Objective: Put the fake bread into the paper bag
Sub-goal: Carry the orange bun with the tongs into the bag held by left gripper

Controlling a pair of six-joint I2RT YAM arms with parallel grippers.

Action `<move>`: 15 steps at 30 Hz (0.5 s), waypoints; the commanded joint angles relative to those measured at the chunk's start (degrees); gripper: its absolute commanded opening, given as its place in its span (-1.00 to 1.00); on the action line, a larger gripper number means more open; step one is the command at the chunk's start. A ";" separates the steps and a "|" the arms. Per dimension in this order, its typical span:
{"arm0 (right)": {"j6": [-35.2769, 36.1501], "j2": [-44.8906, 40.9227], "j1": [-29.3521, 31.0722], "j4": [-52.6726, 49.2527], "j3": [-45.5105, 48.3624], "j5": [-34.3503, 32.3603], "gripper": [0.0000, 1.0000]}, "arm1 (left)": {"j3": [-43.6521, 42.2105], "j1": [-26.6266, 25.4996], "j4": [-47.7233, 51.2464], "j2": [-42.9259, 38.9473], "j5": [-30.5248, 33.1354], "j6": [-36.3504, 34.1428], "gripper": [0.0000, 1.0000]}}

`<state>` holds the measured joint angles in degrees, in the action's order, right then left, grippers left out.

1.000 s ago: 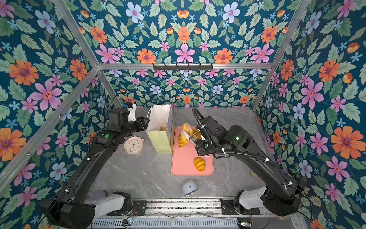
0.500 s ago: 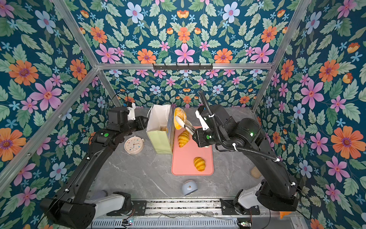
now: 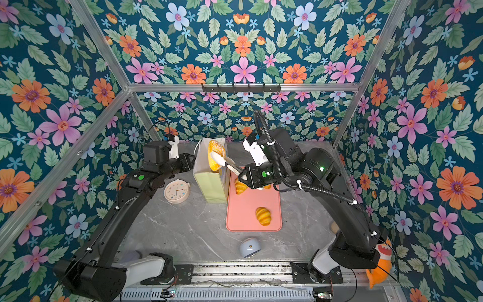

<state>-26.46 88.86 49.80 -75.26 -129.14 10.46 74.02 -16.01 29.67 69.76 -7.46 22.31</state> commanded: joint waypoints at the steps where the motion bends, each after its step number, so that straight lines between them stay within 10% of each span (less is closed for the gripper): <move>1: 0.68 1.60 0.03 2.14 -1.88 1.81 -0.41 | -0.09 0.02 -0.49 -0.10 -0.10 -0.21 -0.11; 15: 0.46 11.15 0.12 1.41 -7.97 0.26 -0.42 | -0.53 0.02 -0.93 -0.11 0.08 0.13 -0.13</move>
<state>-26.46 99.35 49.82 -75.26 -136.14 11.55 73.54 -16.01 29.54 69.52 -7.44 22.33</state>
